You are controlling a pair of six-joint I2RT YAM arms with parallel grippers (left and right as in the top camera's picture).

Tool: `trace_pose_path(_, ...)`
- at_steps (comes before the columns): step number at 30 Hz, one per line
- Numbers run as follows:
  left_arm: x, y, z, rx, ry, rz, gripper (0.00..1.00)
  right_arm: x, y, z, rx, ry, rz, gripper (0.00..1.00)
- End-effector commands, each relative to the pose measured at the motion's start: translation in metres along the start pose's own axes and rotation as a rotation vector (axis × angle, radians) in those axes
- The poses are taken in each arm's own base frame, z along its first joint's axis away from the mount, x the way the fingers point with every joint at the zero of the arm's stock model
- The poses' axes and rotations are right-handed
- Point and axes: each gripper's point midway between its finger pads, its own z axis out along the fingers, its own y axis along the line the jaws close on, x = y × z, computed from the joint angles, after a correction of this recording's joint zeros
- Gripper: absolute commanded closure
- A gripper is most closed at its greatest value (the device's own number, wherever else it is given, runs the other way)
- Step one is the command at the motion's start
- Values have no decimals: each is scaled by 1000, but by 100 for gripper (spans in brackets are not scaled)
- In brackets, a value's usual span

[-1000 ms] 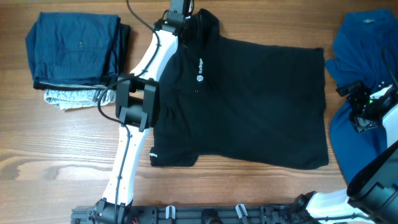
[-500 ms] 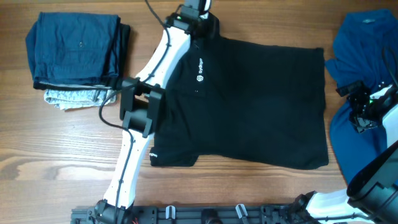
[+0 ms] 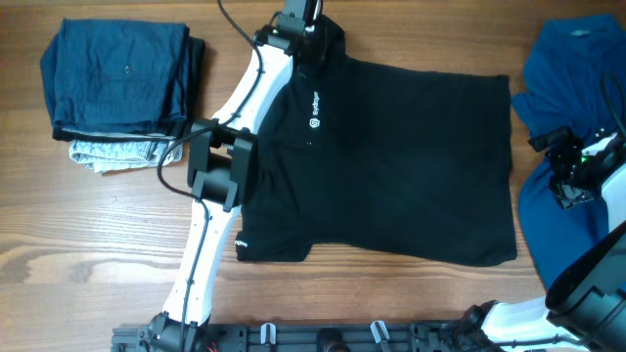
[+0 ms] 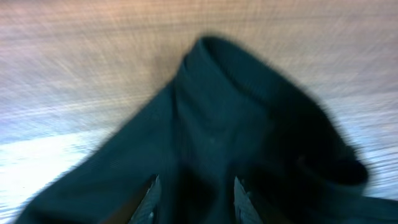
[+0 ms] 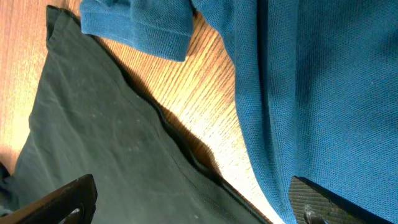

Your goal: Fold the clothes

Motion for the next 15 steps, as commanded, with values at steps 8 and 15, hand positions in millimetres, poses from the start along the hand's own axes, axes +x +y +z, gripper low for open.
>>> trace_pose_path(8,-6,-2,23,24,-75,-19,60,-4,8,-4,-24,-11,-7,0)
trace_pose_path(15,9,1,40,19,-56,-12,61,-4,8,-4,-24,-11,-8,1)
